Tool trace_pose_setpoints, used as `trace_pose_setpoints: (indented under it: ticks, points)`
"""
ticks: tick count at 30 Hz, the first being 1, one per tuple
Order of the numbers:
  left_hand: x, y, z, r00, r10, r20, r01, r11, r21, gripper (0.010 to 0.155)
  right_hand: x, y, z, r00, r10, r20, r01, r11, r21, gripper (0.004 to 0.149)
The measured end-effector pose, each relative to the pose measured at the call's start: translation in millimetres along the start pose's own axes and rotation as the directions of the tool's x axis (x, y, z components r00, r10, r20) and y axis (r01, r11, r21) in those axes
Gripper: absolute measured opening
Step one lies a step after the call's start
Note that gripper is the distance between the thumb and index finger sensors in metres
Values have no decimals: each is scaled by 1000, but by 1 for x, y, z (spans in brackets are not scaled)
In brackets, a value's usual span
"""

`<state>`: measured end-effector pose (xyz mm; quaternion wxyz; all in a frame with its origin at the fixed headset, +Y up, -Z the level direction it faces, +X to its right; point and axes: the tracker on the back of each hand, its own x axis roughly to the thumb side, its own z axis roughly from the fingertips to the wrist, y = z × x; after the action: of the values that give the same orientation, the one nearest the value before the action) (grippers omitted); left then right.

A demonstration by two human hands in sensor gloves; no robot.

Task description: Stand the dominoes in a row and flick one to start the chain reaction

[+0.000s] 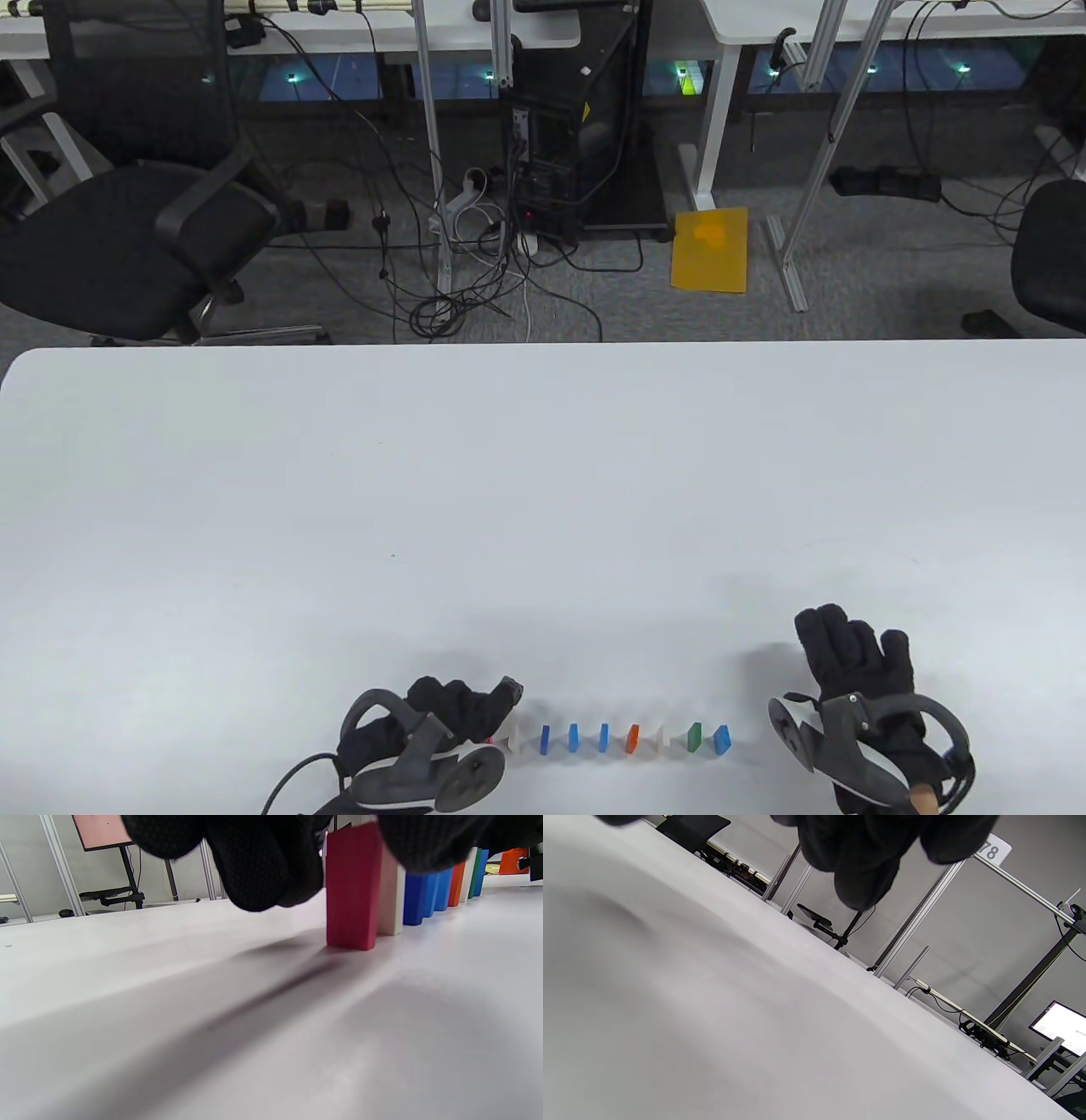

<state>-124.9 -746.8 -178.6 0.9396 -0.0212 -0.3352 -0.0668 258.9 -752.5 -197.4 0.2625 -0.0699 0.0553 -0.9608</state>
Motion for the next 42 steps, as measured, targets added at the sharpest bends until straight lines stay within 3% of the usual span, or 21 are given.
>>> trace_pose_setpoints:
  ticks: [4,8,12,16,21,28,34,42]
  points:
    - [-16,12,7,998,38,-59,-32,995,96,91,-1,0,0,1000,5,-4,-5,1000,2,95]
    - [-35,21,18,980,128,-149,-95,973,210,62,-2,0,0,1000,-17,-11,17,1000,3,94]
    - [-44,17,20,975,48,-217,-19,991,134,39,-1,1,0,1000,-6,-7,6,1000,12,94]
    - [-39,7,17,993,4,-119,-3,1000,6,34,-1,1,1,1000,-8,-9,9,1000,14,94]
    - [-27,3,12,996,-72,-57,71,997,-15,32,-1,0,0,1000,-5,-3,5,1000,5,94]
    - [-17,1,8,999,-46,7,46,999,-11,32,-1,0,0,1000,5,7,-5,1000,-3,94]
    - [-11,6,8,994,77,72,-77,997,6,50,0,3,0,1000,7,9,-7,1000,21,94]
    - [-38,9,8,992,63,-107,-57,997,58,73,1,2,0,1000,6,12,-7,999,34,94]
